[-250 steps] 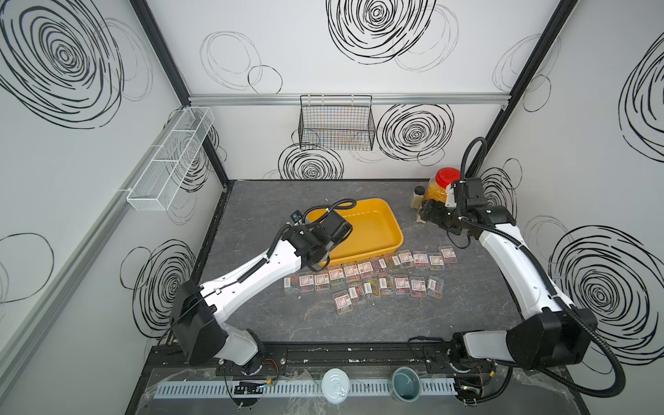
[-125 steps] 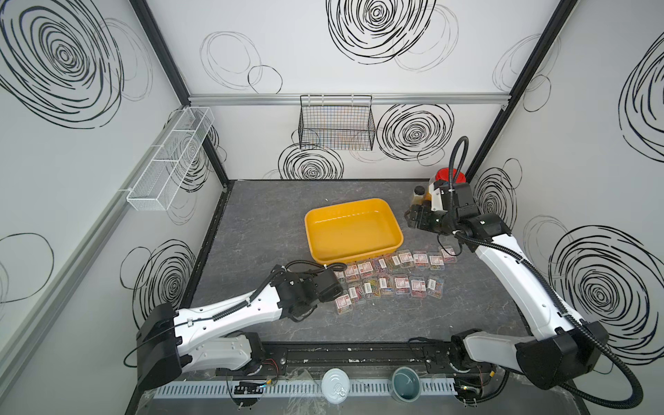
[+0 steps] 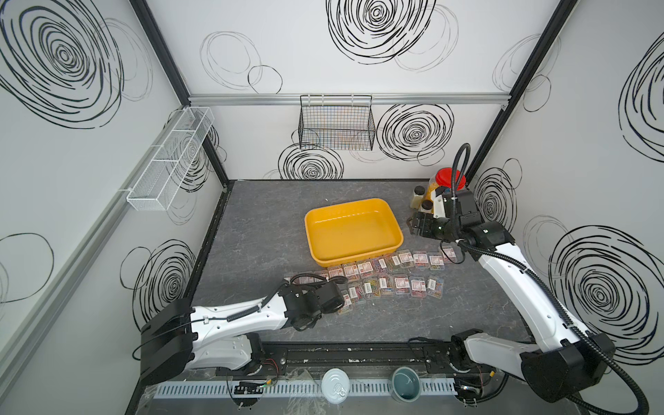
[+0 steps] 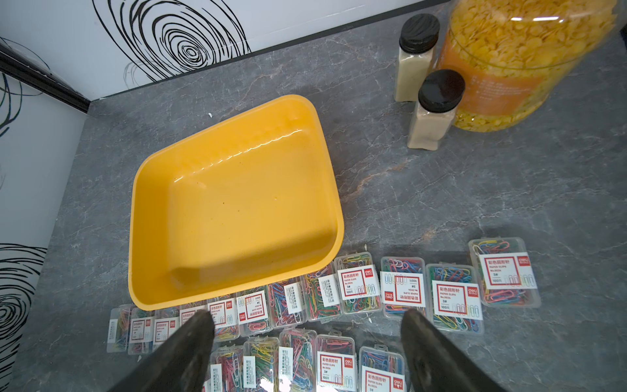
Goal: Take the paper clips out of the storage box
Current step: Place the boxed paper clips at the center of the board.
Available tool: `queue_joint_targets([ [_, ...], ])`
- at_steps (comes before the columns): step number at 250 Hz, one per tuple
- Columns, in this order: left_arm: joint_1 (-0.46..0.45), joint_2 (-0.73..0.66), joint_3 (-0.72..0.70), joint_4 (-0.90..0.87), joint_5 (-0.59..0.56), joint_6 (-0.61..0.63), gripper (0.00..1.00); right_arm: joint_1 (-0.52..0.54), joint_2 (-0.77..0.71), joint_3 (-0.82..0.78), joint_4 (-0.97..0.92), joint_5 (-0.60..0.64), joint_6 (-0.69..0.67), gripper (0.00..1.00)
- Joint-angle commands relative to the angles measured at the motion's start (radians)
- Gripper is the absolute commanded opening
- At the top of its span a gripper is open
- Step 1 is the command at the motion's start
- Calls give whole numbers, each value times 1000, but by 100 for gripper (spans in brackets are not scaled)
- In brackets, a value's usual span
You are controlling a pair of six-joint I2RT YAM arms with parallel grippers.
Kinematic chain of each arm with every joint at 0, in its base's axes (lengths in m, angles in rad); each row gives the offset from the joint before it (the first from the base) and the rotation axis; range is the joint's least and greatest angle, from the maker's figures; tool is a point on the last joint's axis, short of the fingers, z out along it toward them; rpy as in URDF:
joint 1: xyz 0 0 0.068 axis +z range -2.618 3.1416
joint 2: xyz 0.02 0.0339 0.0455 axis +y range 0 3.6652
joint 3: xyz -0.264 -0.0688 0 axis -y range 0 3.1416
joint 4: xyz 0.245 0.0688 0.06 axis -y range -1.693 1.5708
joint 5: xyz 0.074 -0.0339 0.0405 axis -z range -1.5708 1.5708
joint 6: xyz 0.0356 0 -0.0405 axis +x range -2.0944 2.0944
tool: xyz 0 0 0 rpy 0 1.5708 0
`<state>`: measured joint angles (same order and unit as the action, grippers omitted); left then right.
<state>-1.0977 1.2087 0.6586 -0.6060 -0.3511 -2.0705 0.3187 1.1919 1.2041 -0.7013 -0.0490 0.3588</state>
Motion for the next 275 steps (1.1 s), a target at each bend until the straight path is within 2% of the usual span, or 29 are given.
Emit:
queue_joint_targets([
  [1, -4, 34, -35, 118, 24, -302, 38, 6, -21, -17, 12, 13, -18, 89],
  [78, -5, 91, -28, 108, 64, -392, 40, 6, -35, -50, 7, 30, -31, 89],
  [124, -1, 50, -43, 22, 52, -433, 41, 6, -35, -54, 10, 23, -29, 89],
  [170, 4, -3, -108, 46, 34, -484, 42, 6, -28, -52, 10, 28, -31, 89],
  [200, 18, -16, -106, 33, 18, -478, 48, 6, -23, -50, 12, 29, -32, 89],
  [240, 63, 2, -75, 27, 18, -402, 54, 5, -13, -48, 15, 28, -33, 89],
  [275, 94, 36, -31, 17, 28, -342, 72, 5, -4, -46, 15, 29, -34, 89],
])
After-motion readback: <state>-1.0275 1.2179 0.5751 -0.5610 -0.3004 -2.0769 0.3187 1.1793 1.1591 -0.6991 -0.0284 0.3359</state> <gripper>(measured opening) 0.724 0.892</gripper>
